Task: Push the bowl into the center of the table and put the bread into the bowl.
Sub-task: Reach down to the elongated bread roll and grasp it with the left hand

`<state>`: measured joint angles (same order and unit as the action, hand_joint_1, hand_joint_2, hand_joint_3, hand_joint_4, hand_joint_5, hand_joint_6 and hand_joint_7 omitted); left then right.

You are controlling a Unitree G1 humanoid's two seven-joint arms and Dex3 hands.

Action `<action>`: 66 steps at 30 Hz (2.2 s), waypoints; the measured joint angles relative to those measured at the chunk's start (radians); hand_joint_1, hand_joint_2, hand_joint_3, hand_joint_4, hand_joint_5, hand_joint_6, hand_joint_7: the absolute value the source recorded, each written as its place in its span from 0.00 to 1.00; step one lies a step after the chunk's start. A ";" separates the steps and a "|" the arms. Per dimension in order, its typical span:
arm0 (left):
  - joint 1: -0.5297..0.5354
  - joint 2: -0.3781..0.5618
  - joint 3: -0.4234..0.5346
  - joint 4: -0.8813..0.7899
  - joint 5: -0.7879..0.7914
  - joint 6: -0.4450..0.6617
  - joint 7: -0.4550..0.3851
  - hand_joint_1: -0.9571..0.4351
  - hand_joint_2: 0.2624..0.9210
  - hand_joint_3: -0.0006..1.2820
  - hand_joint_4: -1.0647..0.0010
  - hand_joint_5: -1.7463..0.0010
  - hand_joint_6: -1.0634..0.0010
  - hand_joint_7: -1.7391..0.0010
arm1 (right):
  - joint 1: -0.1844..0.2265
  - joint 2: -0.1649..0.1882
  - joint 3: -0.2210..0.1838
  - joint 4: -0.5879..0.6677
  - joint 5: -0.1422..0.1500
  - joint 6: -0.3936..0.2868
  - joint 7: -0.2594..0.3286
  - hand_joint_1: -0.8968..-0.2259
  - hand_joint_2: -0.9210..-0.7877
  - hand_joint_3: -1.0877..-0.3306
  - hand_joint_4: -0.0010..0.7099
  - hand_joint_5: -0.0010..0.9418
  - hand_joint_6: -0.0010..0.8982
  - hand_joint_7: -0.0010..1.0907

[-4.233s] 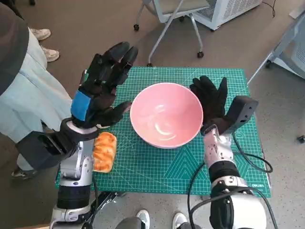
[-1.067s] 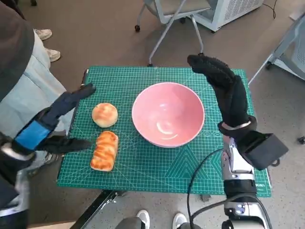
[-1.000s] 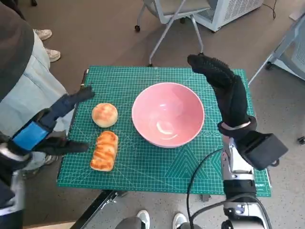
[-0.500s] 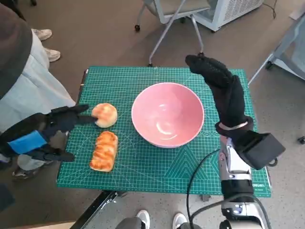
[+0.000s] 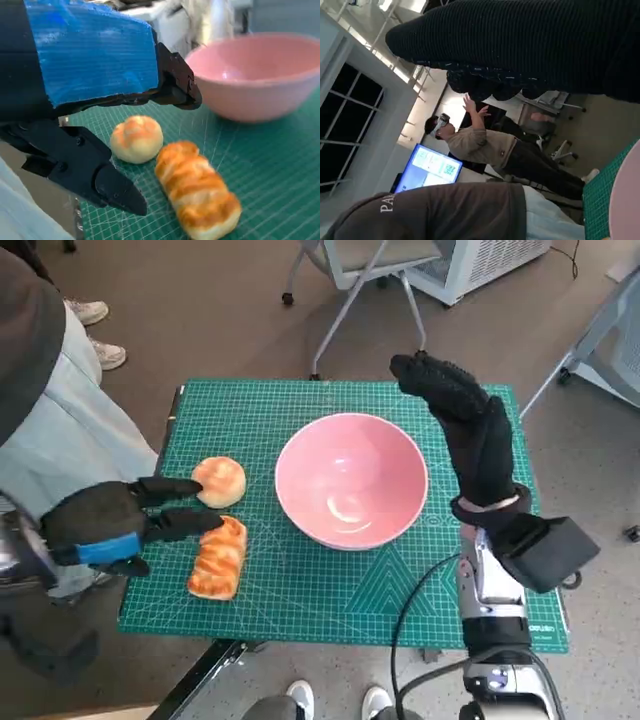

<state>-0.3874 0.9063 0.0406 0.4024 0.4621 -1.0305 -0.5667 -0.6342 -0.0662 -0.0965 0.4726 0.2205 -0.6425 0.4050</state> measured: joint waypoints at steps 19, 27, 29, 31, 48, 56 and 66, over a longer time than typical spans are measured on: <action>-0.151 -0.008 -0.184 0.168 0.203 -0.121 0.216 0.63 0.67 0.01 0.65 1.00 0.53 0.99 | 0.015 -0.002 -0.001 -0.004 0.011 0.004 -0.001 0.33 0.00 0.37 0.23 0.00 0.03 0.54; -0.183 -0.032 -0.252 0.207 0.258 -0.149 0.292 0.59 0.69 0.01 0.63 0.99 0.52 0.99 | 0.018 -0.004 -0.002 -0.003 0.011 0.004 -0.002 0.34 0.00 0.36 0.23 0.00 0.03 0.54; -0.190 -0.040 -0.270 0.213 0.271 -0.156 0.310 0.60 0.70 0.01 0.62 0.99 0.51 0.99 | 0.019 -0.004 -0.003 -0.002 0.011 0.004 -0.002 0.33 0.00 0.37 0.23 0.00 0.03 0.54; -0.196 -0.046 -0.283 0.221 0.279 -0.161 0.320 0.61 0.70 0.01 0.62 0.99 0.51 0.99 | 0.019 -0.004 -0.004 0.000 0.012 0.004 -0.002 0.33 0.00 0.37 0.23 0.00 0.03 0.54; -0.259 -0.081 -0.403 0.373 0.245 -0.197 0.323 0.68 0.76 0.01 0.54 0.99 0.50 0.99 | 0.019 -0.004 -0.005 0.003 0.012 0.000 -0.001 0.32 0.00 0.37 0.23 0.00 0.03 0.53; -0.285 -0.091 -0.443 0.417 0.187 -0.176 0.255 0.71 0.90 0.03 0.43 0.99 0.38 0.97 | 0.019 -0.004 -0.006 0.016 0.012 -0.009 -0.001 0.33 0.00 0.37 0.23 0.00 0.04 0.53; -0.287 -0.084 -0.463 0.367 0.239 -0.089 0.263 0.65 1.00 0.10 0.34 0.56 0.41 0.35 | 0.019 -0.005 -0.010 0.031 0.014 -0.013 -0.001 0.32 0.00 0.37 0.23 0.00 0.04 0.53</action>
<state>-0.6747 0.8220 -0.4219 0.7697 0.7013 -1.1191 -0.3036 -0.6151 -0.0707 -0.1060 0.5034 0.2346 -0.6560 0.4040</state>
